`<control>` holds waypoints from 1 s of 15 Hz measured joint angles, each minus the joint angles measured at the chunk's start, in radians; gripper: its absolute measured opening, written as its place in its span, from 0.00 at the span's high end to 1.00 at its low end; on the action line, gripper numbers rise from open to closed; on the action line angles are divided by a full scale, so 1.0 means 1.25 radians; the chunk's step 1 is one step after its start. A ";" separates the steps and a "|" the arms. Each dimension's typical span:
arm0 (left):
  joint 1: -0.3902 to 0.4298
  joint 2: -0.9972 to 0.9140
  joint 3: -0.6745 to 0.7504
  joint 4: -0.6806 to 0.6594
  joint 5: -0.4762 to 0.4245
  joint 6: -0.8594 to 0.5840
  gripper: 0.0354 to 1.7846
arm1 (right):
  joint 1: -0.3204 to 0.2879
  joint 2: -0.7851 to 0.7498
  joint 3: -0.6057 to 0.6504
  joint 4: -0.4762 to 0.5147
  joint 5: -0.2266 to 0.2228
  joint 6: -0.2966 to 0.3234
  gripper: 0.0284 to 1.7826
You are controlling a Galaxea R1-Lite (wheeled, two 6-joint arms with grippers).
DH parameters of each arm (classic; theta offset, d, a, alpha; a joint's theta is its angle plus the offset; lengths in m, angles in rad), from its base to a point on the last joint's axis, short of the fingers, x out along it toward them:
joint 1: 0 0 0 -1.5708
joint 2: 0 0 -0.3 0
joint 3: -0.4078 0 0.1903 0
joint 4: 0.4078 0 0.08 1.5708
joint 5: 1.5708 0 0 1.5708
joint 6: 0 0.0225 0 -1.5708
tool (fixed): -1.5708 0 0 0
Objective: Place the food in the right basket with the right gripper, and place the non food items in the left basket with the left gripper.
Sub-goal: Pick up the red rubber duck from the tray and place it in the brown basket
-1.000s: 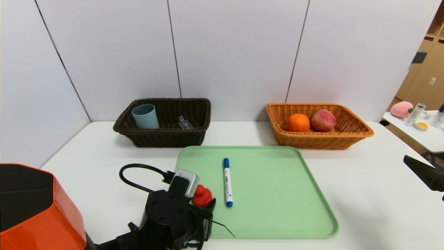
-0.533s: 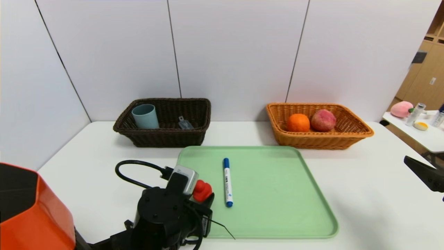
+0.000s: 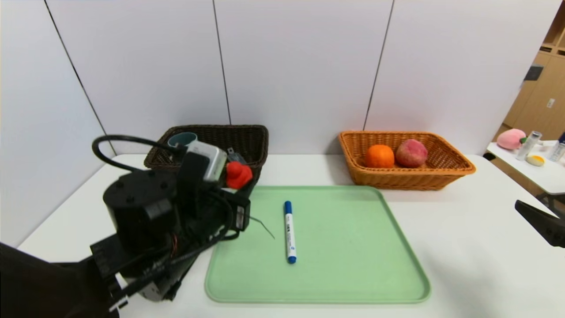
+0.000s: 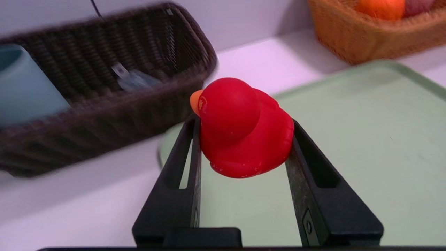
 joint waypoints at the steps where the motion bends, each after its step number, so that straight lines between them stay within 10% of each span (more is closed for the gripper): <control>1: 0.036 -0.012 -0.047 0.042 -0.030 0.019 0.61 | 0.000 -0.001 0.001 -0.001 0.004 0.000 0.05; 7: 0.221 -0.030 -0.457 0.529 -0.175 0.033 0.61 | 0.000 -0.001 0.000 -0.003 0.005 0.002 0.05; 15: 0.318 0.189 -0.886 1.076 -0.194 0.035 0.62 | 0.000 0.002 0.004 0.000 0.005 0.003 0.05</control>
